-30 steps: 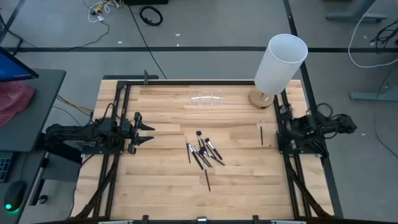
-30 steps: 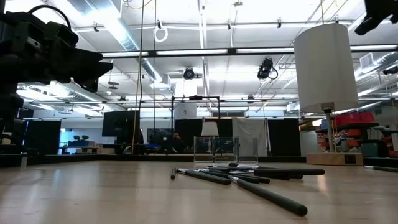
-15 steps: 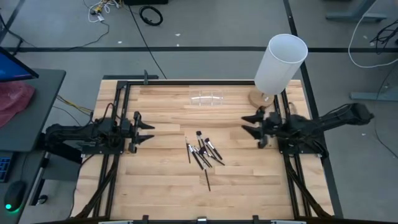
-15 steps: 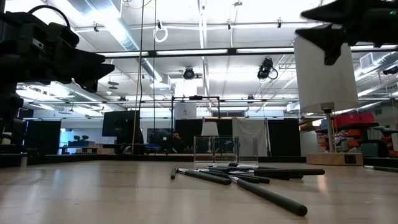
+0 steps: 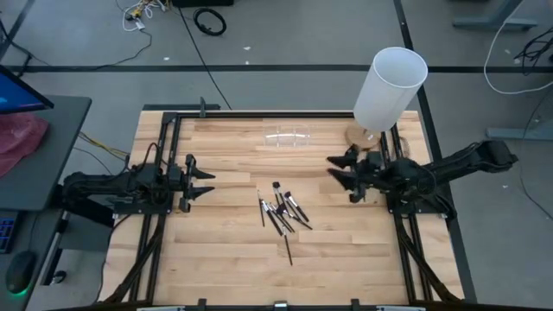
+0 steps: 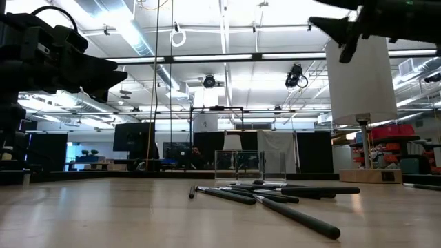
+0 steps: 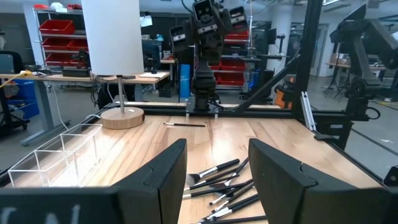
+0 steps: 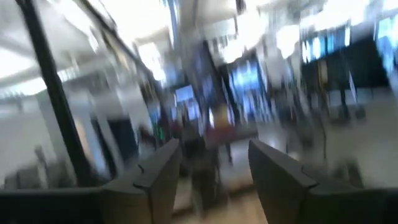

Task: Pick & Place Makeup Supplies
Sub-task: Put the black makeup brush into the transparent organizer

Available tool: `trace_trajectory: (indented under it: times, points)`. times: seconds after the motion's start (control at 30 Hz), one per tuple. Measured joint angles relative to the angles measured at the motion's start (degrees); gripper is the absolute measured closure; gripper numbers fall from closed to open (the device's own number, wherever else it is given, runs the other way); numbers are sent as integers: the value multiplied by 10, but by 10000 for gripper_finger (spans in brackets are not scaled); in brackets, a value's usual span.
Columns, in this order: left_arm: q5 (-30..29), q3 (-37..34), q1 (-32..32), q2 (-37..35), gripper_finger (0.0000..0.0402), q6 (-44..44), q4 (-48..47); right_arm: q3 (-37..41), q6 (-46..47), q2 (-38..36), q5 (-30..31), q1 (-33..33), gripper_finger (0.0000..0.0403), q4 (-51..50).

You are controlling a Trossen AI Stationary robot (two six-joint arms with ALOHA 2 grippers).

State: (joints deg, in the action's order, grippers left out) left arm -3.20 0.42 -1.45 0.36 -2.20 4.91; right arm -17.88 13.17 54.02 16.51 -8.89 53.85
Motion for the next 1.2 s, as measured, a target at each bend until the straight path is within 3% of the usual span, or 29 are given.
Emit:
trace_trajectory:
  times: [0.2, 0.37, 0.53, 0.7, 0.93, 1.2]
  points:
    - [0, 0, 0, 0, 225, 14, 0, -181, 107, 84, 0, 9, 208, -414]
    - [0, 0, 0, 0, 225, 14, 0, -302, 203, 186, -46, 15, 208, -608]
    - [0, 0, 0, 0, 225, 14, 0, -364, 313, 297, -155, 16, 208, -655]
    - [0, 0, 0, 0, 225, 14, 0, -396, 367, 401, -201, 19, 208, -695]
    - [0, 0, 0, 0, 225, 14, 0, -455, 369, 495, -204, 33, 219, -801]
    - [0, 0, 0, 0, 225, 14, -1, -490, 319, 528, -159, 32, 274, -839]
